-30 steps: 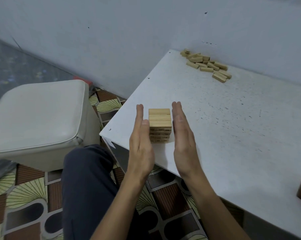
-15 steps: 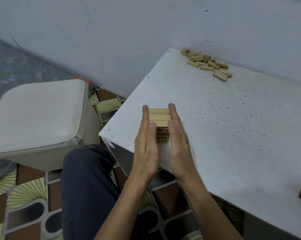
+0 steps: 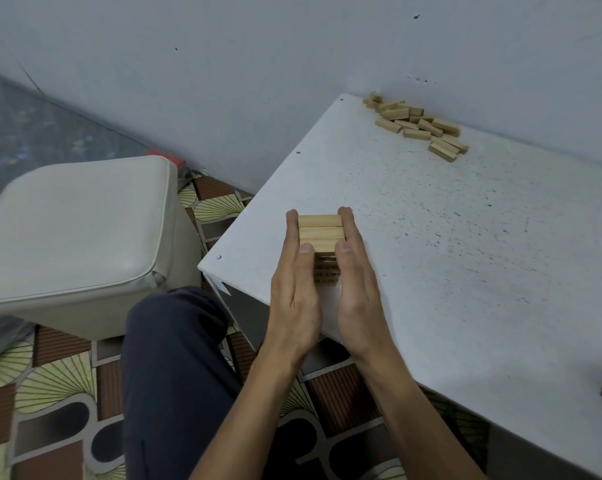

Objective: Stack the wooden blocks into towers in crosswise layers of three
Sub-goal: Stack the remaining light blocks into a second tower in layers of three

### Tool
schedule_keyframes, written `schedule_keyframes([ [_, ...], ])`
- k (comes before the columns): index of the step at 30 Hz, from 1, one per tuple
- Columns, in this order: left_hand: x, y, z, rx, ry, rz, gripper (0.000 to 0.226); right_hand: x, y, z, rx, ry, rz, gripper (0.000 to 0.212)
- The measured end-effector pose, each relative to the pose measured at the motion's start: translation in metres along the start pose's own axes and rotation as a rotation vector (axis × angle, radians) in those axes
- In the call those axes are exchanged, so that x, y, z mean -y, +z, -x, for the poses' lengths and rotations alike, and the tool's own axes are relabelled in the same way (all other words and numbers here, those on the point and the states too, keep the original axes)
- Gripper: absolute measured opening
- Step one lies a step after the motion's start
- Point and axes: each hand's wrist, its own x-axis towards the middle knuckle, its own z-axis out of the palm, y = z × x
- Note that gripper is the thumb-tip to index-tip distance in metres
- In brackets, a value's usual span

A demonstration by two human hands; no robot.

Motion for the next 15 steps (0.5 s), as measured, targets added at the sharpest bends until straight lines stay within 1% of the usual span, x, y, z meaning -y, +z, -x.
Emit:
schedule_keyframes([
  [4, -0.0001, -0.0014, 0.0023, 0.004, -0.036, 0.002, 0.058, -0.0007, 0.0001, 0.0005, -0.011, 0.026, -0.003, 0.058],
  [6, 0.0015, -0.0019, 0.0032, 0.006, -0.034, -0.031, 0.05, 0.0001, 0.0011, 0.0011, -0.014, 0.038, -0.001, 0.059],
  [8, 0.0022, -0.0014, 0.0036, 0.004, -0.023, -0.044, 0.047, 0.0005, 0.0016, 0.0015, -0.016, 0.041, -0.002, 0.063],
  [11, 0.0013, -0.0007, 0.0033, 0.009, -0.037, -0.025, 0.053, -0.0034, 0.0018, 0.0015, -0.02, 0.037, -0.005, 0.058],
  [15, 0.0021, -0.0001, 0.003, 0.009, -0.036, -0.017, 0.055, -0.0043, 0.0021, 0.0002, -0.021, 0.048, -0.005, 0.059],
])
